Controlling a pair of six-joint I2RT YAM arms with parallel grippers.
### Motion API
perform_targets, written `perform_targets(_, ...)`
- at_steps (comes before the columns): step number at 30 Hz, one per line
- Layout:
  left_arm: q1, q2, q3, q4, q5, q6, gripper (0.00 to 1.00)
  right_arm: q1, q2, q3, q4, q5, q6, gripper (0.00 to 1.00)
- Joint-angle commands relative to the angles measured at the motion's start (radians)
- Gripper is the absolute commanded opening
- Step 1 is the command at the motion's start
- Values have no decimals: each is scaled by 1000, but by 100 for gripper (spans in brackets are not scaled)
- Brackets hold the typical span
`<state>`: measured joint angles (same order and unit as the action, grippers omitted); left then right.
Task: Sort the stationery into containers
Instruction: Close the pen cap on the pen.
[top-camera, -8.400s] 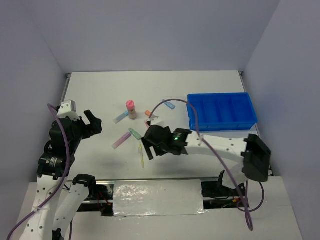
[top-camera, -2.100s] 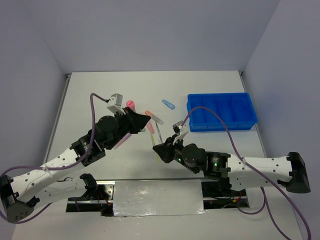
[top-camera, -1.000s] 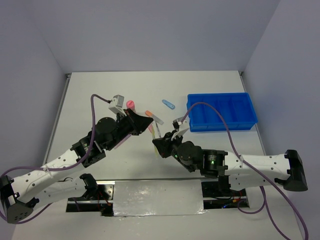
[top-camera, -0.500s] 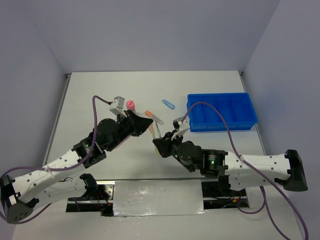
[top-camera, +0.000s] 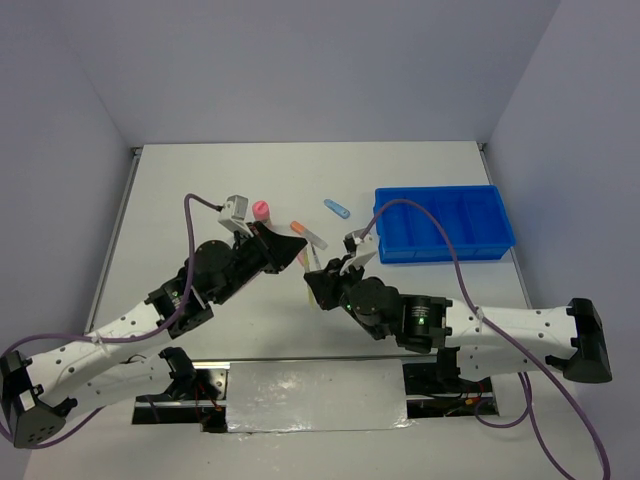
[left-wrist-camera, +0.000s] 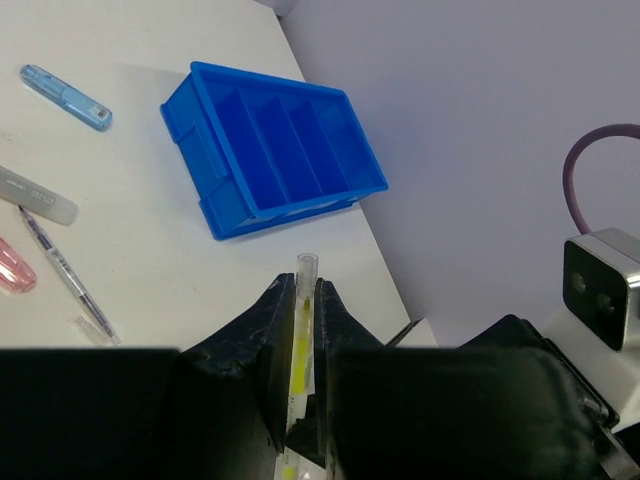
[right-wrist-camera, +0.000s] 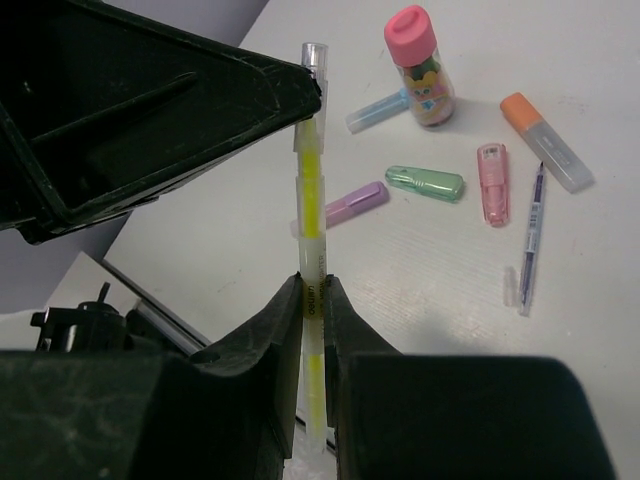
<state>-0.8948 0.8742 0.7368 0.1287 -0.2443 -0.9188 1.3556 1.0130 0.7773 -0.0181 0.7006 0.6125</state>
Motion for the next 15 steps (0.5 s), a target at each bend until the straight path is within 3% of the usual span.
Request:
perform_targets(1, -4, -18, -7, 49, 23, 6, 0, -19, -4, 69, 29, 46, -8, 0)
perform_targets(7, -4, -11, -22, 86, 65, 26, 0, -50, -17, 74, 92, 27, -46, 0)
perform_targets(13, -4, 3, -30, 127, 120, 46, 0, -65, -22, 50, 286, -24, -198, 0)
perform_targets(15, -4, 5, -27, 130, 131, 57, 8, -67, -22, 53, 309, -58, -243, 0)
